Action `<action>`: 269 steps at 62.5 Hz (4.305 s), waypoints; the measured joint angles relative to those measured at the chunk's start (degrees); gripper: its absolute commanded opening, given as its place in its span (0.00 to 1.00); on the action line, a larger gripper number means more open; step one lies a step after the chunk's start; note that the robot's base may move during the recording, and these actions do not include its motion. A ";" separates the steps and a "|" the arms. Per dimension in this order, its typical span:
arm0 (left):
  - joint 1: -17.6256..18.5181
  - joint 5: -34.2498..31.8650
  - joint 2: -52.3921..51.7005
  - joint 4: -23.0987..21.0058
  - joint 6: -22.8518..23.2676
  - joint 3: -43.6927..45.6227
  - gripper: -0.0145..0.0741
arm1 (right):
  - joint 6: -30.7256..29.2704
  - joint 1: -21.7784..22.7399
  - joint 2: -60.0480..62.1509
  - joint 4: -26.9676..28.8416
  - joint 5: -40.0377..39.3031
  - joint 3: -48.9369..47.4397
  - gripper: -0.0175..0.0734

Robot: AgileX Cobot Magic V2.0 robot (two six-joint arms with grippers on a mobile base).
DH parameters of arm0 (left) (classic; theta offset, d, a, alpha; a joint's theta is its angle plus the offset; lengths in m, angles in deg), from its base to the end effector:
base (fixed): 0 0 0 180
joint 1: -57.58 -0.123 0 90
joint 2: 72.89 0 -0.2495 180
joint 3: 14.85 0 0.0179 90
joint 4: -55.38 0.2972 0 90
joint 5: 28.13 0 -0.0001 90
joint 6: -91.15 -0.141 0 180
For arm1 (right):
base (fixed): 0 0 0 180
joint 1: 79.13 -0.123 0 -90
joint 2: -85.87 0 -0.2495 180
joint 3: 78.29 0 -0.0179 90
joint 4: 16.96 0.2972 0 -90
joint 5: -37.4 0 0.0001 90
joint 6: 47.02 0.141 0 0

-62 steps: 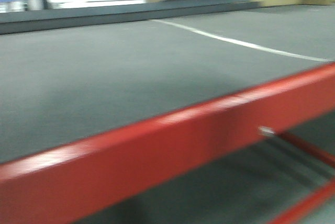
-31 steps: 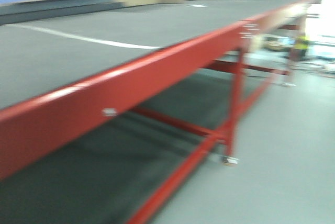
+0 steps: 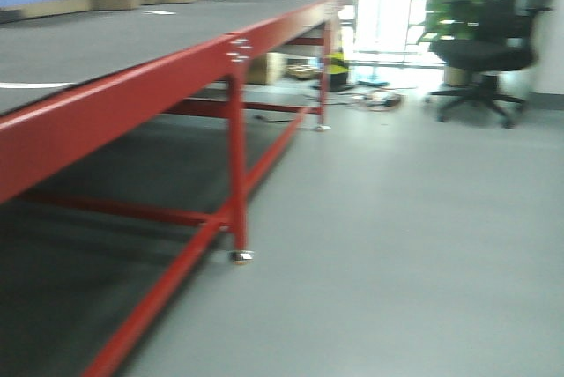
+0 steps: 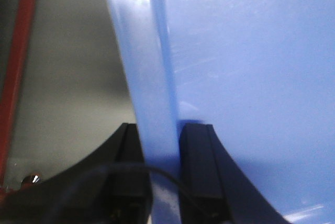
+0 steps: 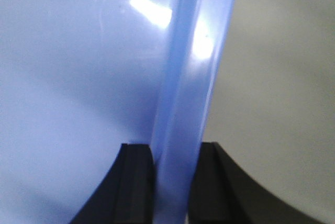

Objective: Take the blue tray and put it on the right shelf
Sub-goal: 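Hold the tray with both grippers while the base drives to the shelf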

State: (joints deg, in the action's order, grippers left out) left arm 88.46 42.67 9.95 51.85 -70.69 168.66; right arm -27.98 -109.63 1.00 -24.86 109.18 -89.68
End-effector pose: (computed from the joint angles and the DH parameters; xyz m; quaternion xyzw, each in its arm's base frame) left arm 0.2771 -0.1752 0.3211 0.1047 0.9601 -0.1349 0.2216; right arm 0.3001 0.1554 0.3585 -0.0961 0.9473 0.0622 0.2993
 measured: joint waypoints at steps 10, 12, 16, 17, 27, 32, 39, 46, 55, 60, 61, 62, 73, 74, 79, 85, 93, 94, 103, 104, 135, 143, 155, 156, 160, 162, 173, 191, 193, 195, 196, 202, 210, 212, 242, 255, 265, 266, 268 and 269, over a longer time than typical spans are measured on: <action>0.00 0.00 0.00 0.00 0.00 0.00 0.11 | 0.00 0.00 -0.01 0.00 0.00 0.00 0.25; 0.00 0.00 0.00 0.00 0.00 0.00 0.11 | 0.00 0.00 -0.01 0.00 0.00 0.00 0.25; 0.00 0.00 0.00 0.00 0.00 0.00 0.11 | 0.00 0.00 -0.01 0.00 0.00 0.00 0.25; 0.00 0.00 0.00 0.00 0.00 0.00 0.11 | 0.00 0.00 -0.01 0.00 0.00 0.00 0.25; 0.00 0.00 0.00 0.00 0.00 0.00 0.11 | 0.00 0.00 -0.01 -0.02 0.00 0.00 0.25; 0.00 0.00 0.00 0.00 0.00 0.00 0.11 | 0.00 0.00 -0.01 -0.02 0.00 0.00 0.25; 0.00 0.00 0.00 0.00 0.00 0.00 0.11 | -0.10 0.00 -0.01 -0.02 0.00 0.00 0.25; 0.00 0.08 0.00 0.00 0.00 0.00 0.11 | -0.10 0.00 -0.01 -0.02 0.00 0.00 0.25; 0.00 0.08 0.00 -0.09 0.00 0.00 0.11 | -0.10 0.00 -0.01 -0.02 0.00 0.00 0.25; 0.00 0.12 0.00 -0.09 0.00 0.00 0.11 | -0.10 0.00 -0.01 -0.02 0.00 0.00 0.25; 0.00 0.12 0.00 -0.09 0.00 0.00 0.11 | -0.10 0.00 -0.01 -0.02 0.00 0.00 0.25; 0.00 0.21 0.00 -0.09 0.00 0.00 0.11 | -0.10 0.00 -0.01 -0.02 0.00 0.00 0.25; 0.00 0.21 0.00 -0.09 0.00 0.00 0.11 | -0.10 0.00 -0.01 -0.02 0.00 0.00 0.25; 0.00 0.21 0.00 -0.09 0.00 0.00 0.11 | -0.10 0.00 -0.01 -0.02 0.00 0.00 0.25; 0.00 0.24 0.00 -0.09 0.00 0.00 0.11 | -0.10 0.00 -0.01 -0.02 0.00 0.00 0.25; 0.00 0.24 0.00 -0.09 0.00 0.00 0.11 | -0.10 0.00 -0.01 -0.02 0.00 0.00 0.25; 0.00 0.24 0.00 -0.21 0.00 0.00 0.11 | -0.10 0.00 -0.01 -0.02 0.00 0.00 0.25; 0.00 0.24 0.00 -0.21 0.00 0.00 0.11 | -0.10 0.00 -0.01 -0.02 0.00 0.00 0.25; 0.00 0.24 0.00 -0.21 0.00 -0.09 0.11 | -0.10 0.00 -0.01 -0.02 0.00 0.00 0.25; 0.00 0.24 0.00 -0.21 0.00 -0.09 0.11 | -0.10 0.00 0.03 -0.02 0.00 0.00 0.25; 0.00 0.24 0.00 -0.39 0.00 -0.09 0.11 | -0.10 0.00 0.03 -0.02 0.00 0.00 0.25; 0.00 0.24 0.00 -0.44 0.00 -0.09 0.11 | 0.00 0.00 0.03 -0.12 0.00 0.00 0.25; 0.00 0.34 0.00 -0.53 0.00 -0.09 0.11 | 0.00 0.00 0.03 -0.12 0.00 0.00 0.25; 0.00 0.34 0.00 -0.53 0.00 -0.09 0.11 | 0.00 0.00 0.03 -0.12 0.00 0.00 0.25; 0.00 0.34 0.00 -0.53 0.00 -0.09 0.11 | 0.00 0.00 0.03 -0.12 0.00 0.00 0.25; 0.00 0.34 0.00 -0.53 0.00 -0.09 0.11 | 0.00 0.00 0.03 -0.12 0.00 0.00 0.25; 0.00 0.34 0.00 -0.67 0.00 -0.09 0.11 | 0.00 0.00 0.03 -0.15 0.00 0.00 0.25; 0.00 0.48 0.00 -0.67 0.00 -0.09 0.11 | 0.00 0.00 0.03 -0.15 0.00 0.00 0.25; 0.00 0.48 0.00 -0.67 0.00 -0.09 0.11 | 0.00 0.00 0.03 -0.15 0.00 0.00 0.25; 0.00 0.48 0.00 -0.67 0.00 -0.09 0.11 | 0.00 0.00 0.03 -0.15 0.00 0.00 0.25; 0.00 0.59 0.00 -0.67 0.00 -0.09 0.11 | 0.00 0.00 0.03 -0.15 0.00 0.00 0.25; 0.00 0.58 0.00 -0.67 0.00 -0.09 0.11 | 0.00 0.00 0.03 -0.15 0.00 0.00 0.25; 0.00 0.58 0.00 -0.67 0.00 -0.09 0.11 | 0.00 0.00 0.03 -0.15 0.00 0.00 0.25; 0.00 0.58 0.00 -0.67 0.00 -0.09 0.11 | 0.00 0.00 0.03 -0.15 0.00 0.00 0.25; 0.00 0.58 0.00 -0.67 0.00 -0.09 0.11 | 0.00 0.00 0.03 -0.15 0.00 0.00 0.25; 0.00 0.58 0.00 -0.71 0.00 -0.09 0.11 | 0.00 0.00 0.03 -0.15 0.00 0.00 0.25; 0.00 0.58 0.00 -0.71 0.00 -0.09 0.11 | 0.00 0.00 0.03 -0.15 0.00 0.00 0.25; 0.00 0.58 0.00 -0.71 0.00 -0.09 0.11 | 0.00 0.00 0.03 -0.15 0.00 0.00 0.25; 0.00 0.58 0.00 -0.71 0.00 -0.09 0.11 | 0.00 0.00 0.03 -0.15 0.00 0.00 0.25; 0.00 0.58 0.00 -0.71 0.00 -0.09 0.11 | 0.00 0.00 0.03 -0.15 0.00 0.00 0.25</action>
State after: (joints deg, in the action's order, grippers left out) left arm 88.46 43.25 9.95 51.14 -70.69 168.56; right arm -27.99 -109.63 1.03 -25.00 109.18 -89.68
